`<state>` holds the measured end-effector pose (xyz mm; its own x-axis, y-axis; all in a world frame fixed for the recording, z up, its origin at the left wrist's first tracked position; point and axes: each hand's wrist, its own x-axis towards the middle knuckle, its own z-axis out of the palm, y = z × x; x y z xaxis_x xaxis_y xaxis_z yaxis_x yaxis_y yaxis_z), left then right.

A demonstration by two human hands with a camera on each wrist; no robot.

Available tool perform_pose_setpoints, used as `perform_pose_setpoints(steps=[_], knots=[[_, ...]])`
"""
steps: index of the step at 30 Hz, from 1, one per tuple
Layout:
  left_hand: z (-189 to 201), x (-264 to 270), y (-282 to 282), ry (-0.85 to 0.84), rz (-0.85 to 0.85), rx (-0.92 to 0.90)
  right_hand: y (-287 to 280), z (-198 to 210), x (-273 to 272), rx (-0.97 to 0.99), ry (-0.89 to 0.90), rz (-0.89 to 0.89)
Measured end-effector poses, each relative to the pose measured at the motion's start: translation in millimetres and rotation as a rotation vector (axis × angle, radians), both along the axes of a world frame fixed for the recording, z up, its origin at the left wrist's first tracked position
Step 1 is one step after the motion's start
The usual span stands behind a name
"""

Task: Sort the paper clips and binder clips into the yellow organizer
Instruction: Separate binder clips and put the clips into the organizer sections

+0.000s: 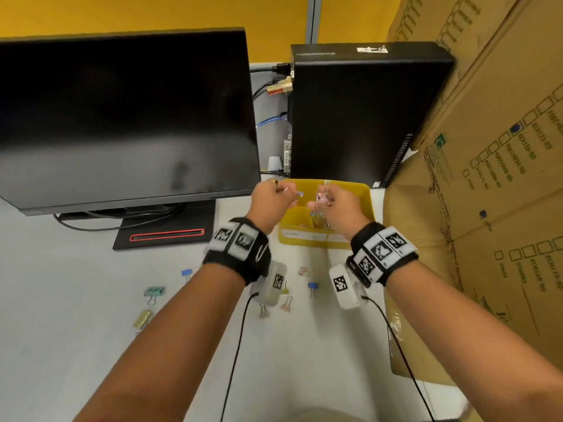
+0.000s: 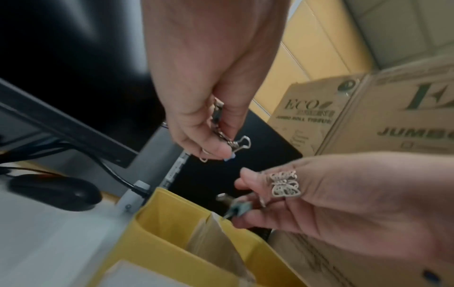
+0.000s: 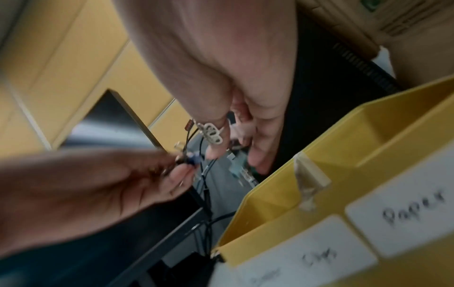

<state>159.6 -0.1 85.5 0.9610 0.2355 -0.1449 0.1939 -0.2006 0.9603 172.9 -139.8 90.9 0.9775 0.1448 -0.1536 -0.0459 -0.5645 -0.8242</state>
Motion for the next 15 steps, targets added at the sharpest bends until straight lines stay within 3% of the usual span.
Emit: perform_pose_setpoints(steps=[2, 5, 8, 10, 12, 15], knots=[[1, 22, -10, 0.050, -0.060, 0.192, -4, 6, 4, -0.136, 0.009, 0.093], [4, 20, -15, 0.067, -0.270, 0.683, -24, 6, -9, -0.219, -0.075, 0.099], [-10, -12, -16, -0.208, -0.290, 0.797, -57, -24, -37, -0.199, -0.105, 0.096], [-32, -36, -21, -0.254, -0.452, 0.856, -78, -57, -50, -0.342, -0.046, 0.128], [-59, -49, -31, -0.069, -0.736, 0.972, -88, -90, -54, -0.452, 0.032, 0.105], [-88, -58, -31, 0.212, -0.869, 0.961, -81, -112, -58, -0.472, 0.074, 0.119]])
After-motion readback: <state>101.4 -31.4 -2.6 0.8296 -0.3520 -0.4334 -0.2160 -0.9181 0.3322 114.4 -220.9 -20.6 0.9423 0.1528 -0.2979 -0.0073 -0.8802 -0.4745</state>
